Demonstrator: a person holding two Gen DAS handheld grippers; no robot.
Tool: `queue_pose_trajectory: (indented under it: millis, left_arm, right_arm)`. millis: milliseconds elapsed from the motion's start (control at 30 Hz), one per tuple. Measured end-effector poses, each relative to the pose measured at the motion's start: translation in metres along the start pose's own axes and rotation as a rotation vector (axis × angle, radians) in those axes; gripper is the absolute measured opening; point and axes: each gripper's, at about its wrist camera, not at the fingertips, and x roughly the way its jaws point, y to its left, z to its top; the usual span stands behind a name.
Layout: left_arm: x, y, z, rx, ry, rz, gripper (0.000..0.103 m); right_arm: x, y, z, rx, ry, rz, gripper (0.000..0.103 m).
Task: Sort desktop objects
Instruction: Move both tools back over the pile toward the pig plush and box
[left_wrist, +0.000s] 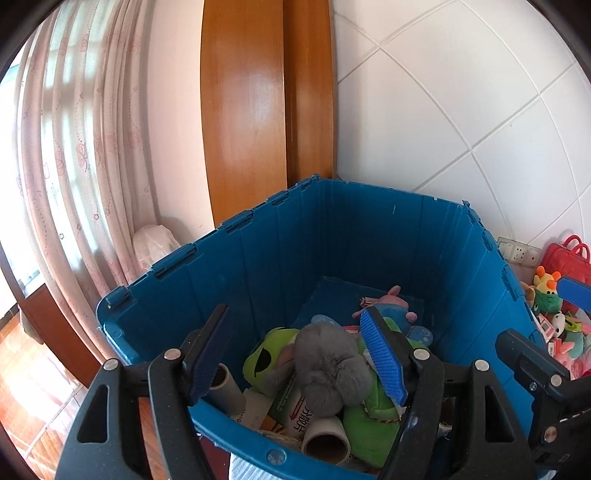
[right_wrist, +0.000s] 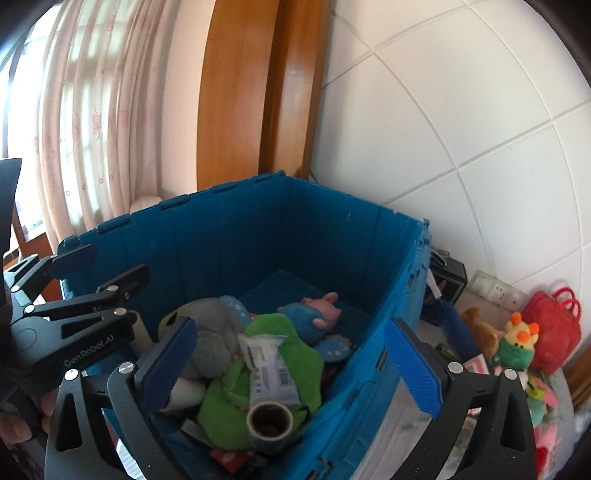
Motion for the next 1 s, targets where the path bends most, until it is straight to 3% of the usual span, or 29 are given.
queue_pose_trajectory:
  millis: [167,400,700,1000]
  left_arm:
    - [-0.018,-0.005,-0.006,-0.009,-0.03,-0.01,0.071]
    - [-0.054,-0.04,-0.015,0.008,-0.083,-0.042,0.071]
    - [-0.09,-0.113,-0.02,0.092,-0.122,-0.18,0.071]
    - [-0.101,-0.198,-0.035,0.177,-0.078,-0.317,0.071]
  right_arm:
    - [-0.022,-0.015,-0.012,0.025,-0.027,0.007,0.103]
    - [-0.055,-0.046,-0.044,0.058,-0.033,-0.032,0.103]
    - [-0.089,-0.117,-0.087,0.131,-0.007,-0.147,0.103]
    - [-0.12,-0.198,-0.132,0.24,0.034,-0.249,0.103]
